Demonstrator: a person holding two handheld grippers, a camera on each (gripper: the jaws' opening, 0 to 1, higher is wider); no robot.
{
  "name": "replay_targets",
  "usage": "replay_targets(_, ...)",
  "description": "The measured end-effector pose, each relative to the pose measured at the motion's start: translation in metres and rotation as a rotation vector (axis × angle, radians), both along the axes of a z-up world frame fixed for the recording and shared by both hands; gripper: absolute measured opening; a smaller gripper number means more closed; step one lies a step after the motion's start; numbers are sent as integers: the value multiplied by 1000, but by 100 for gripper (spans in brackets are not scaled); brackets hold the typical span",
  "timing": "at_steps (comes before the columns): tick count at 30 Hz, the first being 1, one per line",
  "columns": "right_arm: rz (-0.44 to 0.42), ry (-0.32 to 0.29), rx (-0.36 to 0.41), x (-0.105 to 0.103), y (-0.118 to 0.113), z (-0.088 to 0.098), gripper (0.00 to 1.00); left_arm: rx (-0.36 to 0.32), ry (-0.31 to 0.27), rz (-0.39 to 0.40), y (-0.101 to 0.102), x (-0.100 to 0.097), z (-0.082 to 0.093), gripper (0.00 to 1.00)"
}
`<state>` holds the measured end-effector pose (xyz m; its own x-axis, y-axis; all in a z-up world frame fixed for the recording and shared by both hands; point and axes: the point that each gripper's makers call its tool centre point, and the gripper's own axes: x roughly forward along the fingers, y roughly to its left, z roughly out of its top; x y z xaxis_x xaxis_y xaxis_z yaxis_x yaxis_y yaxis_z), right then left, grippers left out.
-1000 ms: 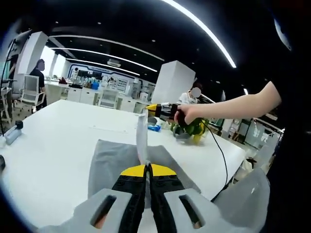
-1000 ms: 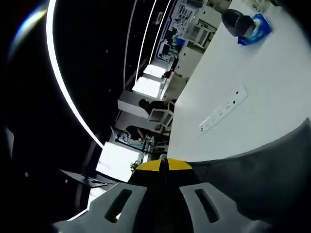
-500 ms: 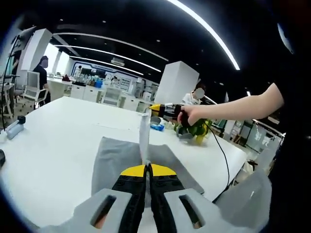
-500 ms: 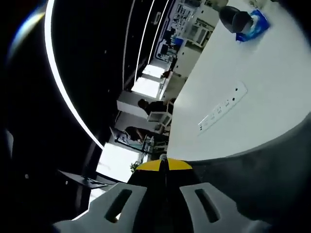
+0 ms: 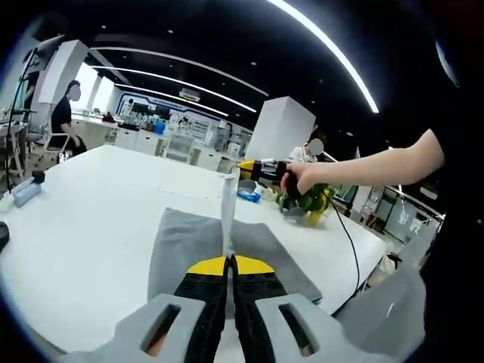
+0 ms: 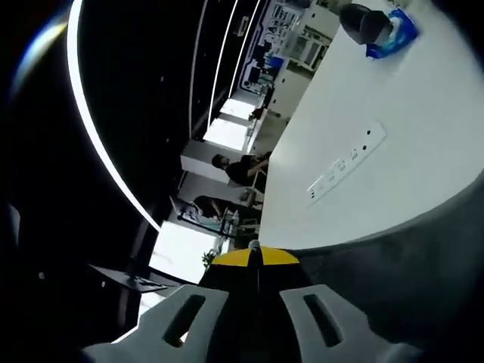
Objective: Fold the towel on the table until its edges align and the towel forms a compact rectangular stack.
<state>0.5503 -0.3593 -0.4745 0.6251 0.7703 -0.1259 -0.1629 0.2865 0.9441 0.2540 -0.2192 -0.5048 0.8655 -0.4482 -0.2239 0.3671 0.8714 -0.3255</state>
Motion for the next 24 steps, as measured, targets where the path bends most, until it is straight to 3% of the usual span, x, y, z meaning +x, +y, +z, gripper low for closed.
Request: replay_targets(24,10,51,0,3,22,-31,0,18,74,15,17,3,-32,1)
